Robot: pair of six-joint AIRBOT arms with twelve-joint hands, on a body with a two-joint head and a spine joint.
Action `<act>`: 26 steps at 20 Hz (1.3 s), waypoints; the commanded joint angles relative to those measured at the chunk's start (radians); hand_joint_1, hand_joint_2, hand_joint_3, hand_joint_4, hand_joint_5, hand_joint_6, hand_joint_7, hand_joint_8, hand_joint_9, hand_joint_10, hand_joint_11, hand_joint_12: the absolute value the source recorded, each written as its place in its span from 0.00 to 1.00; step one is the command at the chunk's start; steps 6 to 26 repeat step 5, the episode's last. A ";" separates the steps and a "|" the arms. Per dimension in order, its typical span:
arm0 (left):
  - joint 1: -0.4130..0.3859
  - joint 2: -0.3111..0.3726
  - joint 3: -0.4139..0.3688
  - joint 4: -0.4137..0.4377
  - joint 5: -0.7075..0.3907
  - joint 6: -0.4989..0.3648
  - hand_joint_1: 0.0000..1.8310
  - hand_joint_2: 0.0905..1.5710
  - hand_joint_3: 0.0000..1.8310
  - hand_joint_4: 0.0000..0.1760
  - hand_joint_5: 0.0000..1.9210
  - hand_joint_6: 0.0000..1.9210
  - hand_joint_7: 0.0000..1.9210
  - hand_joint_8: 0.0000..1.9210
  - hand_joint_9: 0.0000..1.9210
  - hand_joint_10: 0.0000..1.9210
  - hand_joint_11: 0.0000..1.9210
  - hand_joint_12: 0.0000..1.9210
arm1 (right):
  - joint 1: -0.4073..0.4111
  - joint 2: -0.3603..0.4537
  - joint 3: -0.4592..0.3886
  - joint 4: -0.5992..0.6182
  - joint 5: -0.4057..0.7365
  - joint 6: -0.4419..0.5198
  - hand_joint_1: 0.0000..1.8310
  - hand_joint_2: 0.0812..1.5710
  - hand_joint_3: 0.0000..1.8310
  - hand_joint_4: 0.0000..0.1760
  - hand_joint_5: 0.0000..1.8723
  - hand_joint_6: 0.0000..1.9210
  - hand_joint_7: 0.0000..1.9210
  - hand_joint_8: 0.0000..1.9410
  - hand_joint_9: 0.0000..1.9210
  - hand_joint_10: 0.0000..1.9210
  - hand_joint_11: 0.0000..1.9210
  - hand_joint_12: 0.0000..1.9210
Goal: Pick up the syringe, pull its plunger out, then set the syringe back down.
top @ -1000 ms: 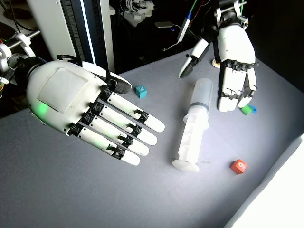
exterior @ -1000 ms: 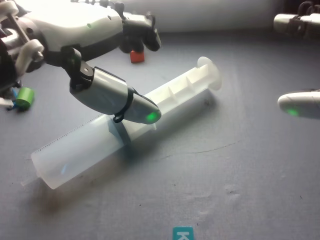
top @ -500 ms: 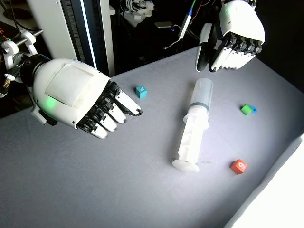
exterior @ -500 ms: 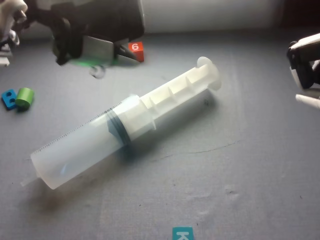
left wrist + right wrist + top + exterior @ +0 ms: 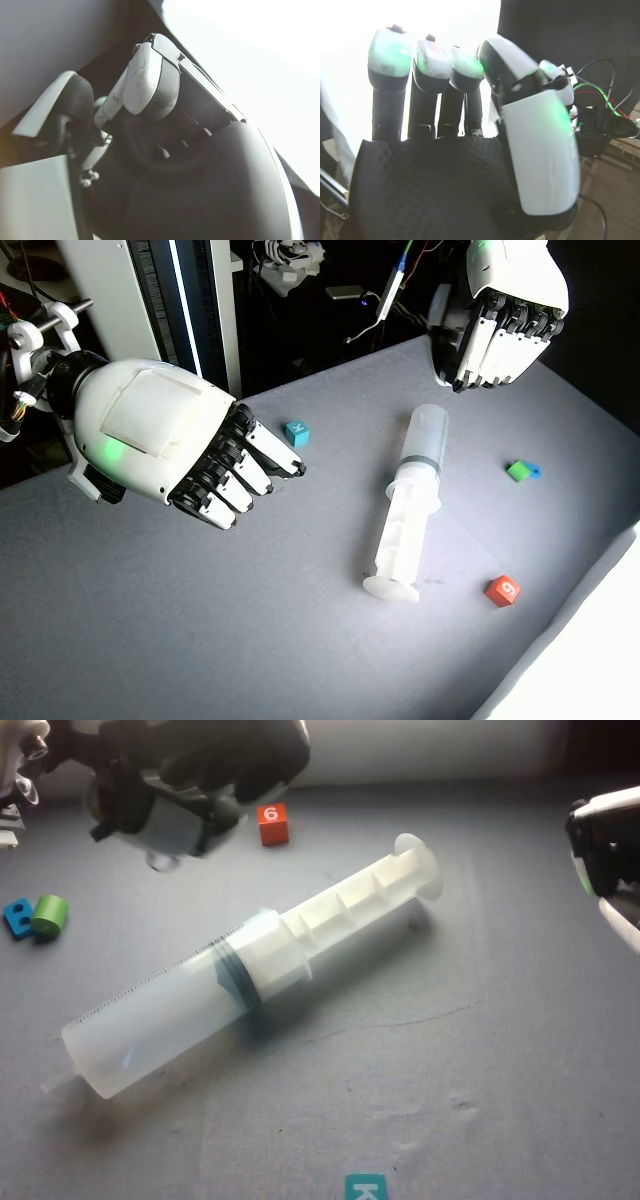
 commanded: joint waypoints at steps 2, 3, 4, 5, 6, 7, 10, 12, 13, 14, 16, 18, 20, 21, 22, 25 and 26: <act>-0.012 0.001 0.006 0.008 -0.074 0.003 0.87 0.60 0.24 0.00 0.50 1.00 0.58 1.00 0.68 1.00 0.78 1.00 | 0.008 0.003 -0.003 -0.021 0.111 0.003 0.82 0.70 0.07 0.00 0.53 1.00 0.62 1.00 0.66 1.00 0.67 1.00; -0.010 0.001 0.007 0.008 -0.076 0.003 0.65 0.51 0.46 0.00 0.43 0.89 0.66 1.00 0.74 1.00 0.81 1.00 | 0.008 0.002 -0.003 -0.021 0.111 0.003 0.83 0.70 0.06 0.00 0.53 1.00 0.61 1.00 0.66 1.00 0.68 1.00; -0.007 0.001 0.007 0.008 -0.079 0.003 0.81 0.50 0.41 0.00 0.54 0.91 0.76 1.00 0.81 1.00 0.86 1.00 | 0.008 0.002 -0.003 -0.021 0.111 0.003 0.85 0.70 0.06 0.00 0.52 1.00 0.61 1.00 0.67 1.00 0.70 1.00; -0.004 0.002 0.007 0.008 -0.080 0.003 0.85 0.52 0.35 0.00 0.58 0.90 0.79 1.00 0.83 1.00 0.88 1.00 | 0.008 0.002 -0.003 -0.021 0.111 0.003 0.66 0.63 0.24 0.00 0.43 0.81 0.61 1.00 0.67 1.00 0.71 1.00; -0.004 0.002 0.007 0.008 -0.080 0.003 0.85 0.52 0.35 0.00 0.58 0.90 0.79 1.00 0.83 1.00 0.88 1.00 | 0.008 0.002 -0.003 -0.021 0.111 0.003 0.66 0.63 0.24 0.00 0.43 0.81 0.61 1.00 0.67 1.00 0.71 1.00; -0.004 0.002 0.007 0.008 -0.080 0.003 0.85 0.52 0.35 0.00 0.58 0.90 0.79 1.00 0.83 1.00 0.88 1.00 | 0.008 0.002 -0.003 -0.021 0.111 0.003 0.66 0.63 0.24 0.00 0.43 0.81 0.61 1.00 0.67 1.00 0.71 1.00; -0.004 0.002 0.007 0.008 -0.080 0.003 0.85 0.52 0.35 0.00 0.58 0.90 0.79 1.00 0.83 1.00 0.88 1.00 | 0.008 0.002 -0.003 -0.021 0.111 0.003 0.66 0.63 0.24 0.00 0.43 0.81 0.61 1.00 0.67 1.00 0.71 1.00; -0.004 0.002 0.007 0.008 -0.080 0.003 0.85 0.52 0.35 0.00 0.58 0.90 0.79 1.00 0.83 1.00 0.88 1.00 | 0.008 0.002 -0.003 -0.021 0.111 0.003 0.66 0.63 0.24 0.00 0.43 0.81 0.61 1.00 0.67 1.00 0.71 1.00; -0.004 0.002 0.007 0.008 -0.080 0.003 0.85 0.52 0.35 0.00 0.58 0.90 0.79 1.00 0.83 1.00 0.88 1.00 | 0.008 0.002 -0.003 -0.021 0.111 0.003 0.66 0.63 0.24 0.00 0.43 0.81 0.61 1.00 0.67 1.00 0.71 1.00; -0.004 0.002 0.007 0.008 -0.080 0.003 0.85 0.52 0.35 0.00 0.58 0.90 0.79 1.00 0.83 1.00 0.88 1.00 | 0.008 0.002 -0.003 -0.021 0.111 0.003 0.66 0.63 0.24 0.00 0.43 0.81 0.61 1.00 0.67 1.00 0.71 1.00; -0.004 0.002 0.007 0.008 -0.080 0.003 0.85 0.52 0.35 0.00 0.58 0.90 0.79 1.00 0.83 1.00 0.88 1.00 | 0.008 0.002 -0.003 -0.021 0.111 0.003 0.66 0.63 0.24 0.00 0.43 0.81 0.61 1.00 0.67 1.00 0.71 1.00; -0.004 0.002 0.007 0.008 -0.080 0.003 0.85 0.52 0.35 0.00 0.58 0.90 0.79 1.00 0.83 1.00 0.88 1.00 | 0.008 0.002 -0.003 -0.021 0.111 0.003 0.66 0.63 0.24 0.00 0.43 0.81 0.61 1.00 0.67 1.00 0.71 1.00; -0.004 0.002 0.007 0.008 -0.080 0.003 0.85 0.52 0.35 0.00 0.58 0.90 0.79 1.00 0.83 1.00 0.88 1.00 | 0.008 0.002 -0.003 -0.021 0.111 0.003 0.66 0.63 0.24 0.00 0.43 0.81 0.61 1.00 0.67 1.00 0.71 1.00; -0.004 0.002 0.007 0.008 -0.080 0.003 0.85 0.52 0.35 0.00 0.58 0.90 0.79 1.00 0.83 1.00 0.88 1.00 | 0.008 0.002 -0.003 -0.021 0.111 0.003 0.66 0.63 0.24 0.00 0.43 0.81 0.61 1.00 0.67 1.00 0.71 1.00; -0.004 0.002 0.007 0.008 -0.080 0.003 0.85 0.52 0.35 0.00 0.58 0.90 0.79 1.00 0.83 1.00 0.88 1.00 | 0.008 0.002 -0.003 -0.021 0.111 0.003 0.66 0.63 0.24 0.00 0.43 0.81 0.61 1.00 0.67 1.00 0.71 1.00; -0.004 0.002 0.007 0.008 -0.080 0.003 0.85 0.52 0.35 0.00 0.58 0.90 0.79 1.00 0.83 1.00 0.88 1.00 | 0.008 0.002 -0.003 -0.021 0.111 0.003 0.66 0.63 0.24 0.00 0.43 0.81 0.61 1.00 0.67 1.00 0.71 1.00; -0.004 0.002 0.007 0.008 -0.080 0.003 0.85 0.52 0.35 0.00 0.58 0.90 0.79 1.00 0.83 1.00 0.88 1.00 | 0.008 0.002 -0.003 -0.021 0.111 0.003 0.66 0.63 0.24 0.00 0.43 0.81 0.61 1.00 0.67 1.00 0.71 1.00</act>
